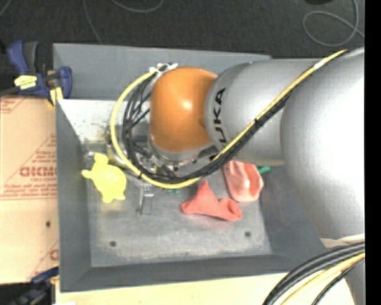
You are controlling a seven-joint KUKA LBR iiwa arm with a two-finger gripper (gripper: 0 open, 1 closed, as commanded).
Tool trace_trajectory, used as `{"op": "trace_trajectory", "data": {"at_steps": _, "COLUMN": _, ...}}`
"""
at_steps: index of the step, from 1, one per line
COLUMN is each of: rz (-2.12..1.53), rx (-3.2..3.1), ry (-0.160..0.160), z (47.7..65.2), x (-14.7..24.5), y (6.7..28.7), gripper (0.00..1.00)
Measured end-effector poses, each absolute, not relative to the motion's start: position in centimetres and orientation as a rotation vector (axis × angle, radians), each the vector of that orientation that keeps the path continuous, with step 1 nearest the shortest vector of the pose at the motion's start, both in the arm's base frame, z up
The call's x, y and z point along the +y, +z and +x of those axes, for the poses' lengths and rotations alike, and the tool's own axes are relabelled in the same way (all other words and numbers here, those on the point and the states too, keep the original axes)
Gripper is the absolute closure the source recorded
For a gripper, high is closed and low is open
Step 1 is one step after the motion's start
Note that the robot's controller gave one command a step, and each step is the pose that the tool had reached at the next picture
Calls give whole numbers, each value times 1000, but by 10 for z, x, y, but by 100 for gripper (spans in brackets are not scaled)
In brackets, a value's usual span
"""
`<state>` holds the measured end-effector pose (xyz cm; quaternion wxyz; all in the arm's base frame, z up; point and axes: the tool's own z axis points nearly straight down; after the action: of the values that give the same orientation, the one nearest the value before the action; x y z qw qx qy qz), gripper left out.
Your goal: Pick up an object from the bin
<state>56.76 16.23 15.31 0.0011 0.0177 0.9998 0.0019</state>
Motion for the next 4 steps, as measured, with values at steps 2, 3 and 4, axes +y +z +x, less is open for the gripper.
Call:
{"op": "trace_trajectory", "data": {"at_steps": 2, "rz": -363, "rx": 3114, "ry": 10, "z": 615, "x": 204, "y": 71, "gripper": 100}}
{"op": "trace_trajectory", "data": {"at_steps": 3, "rz": -362, "rx": 3114, "ry": 10, "z": 615, "x": 205, "y": 71, "gripper": 100}}
{"op": "trace_trajectory", "data": {"at_steps": 4, "rz": -359, "rx": 3122, "ry": 7, "z": 612, "x": 201, "y": 115, "gripper": 100}}
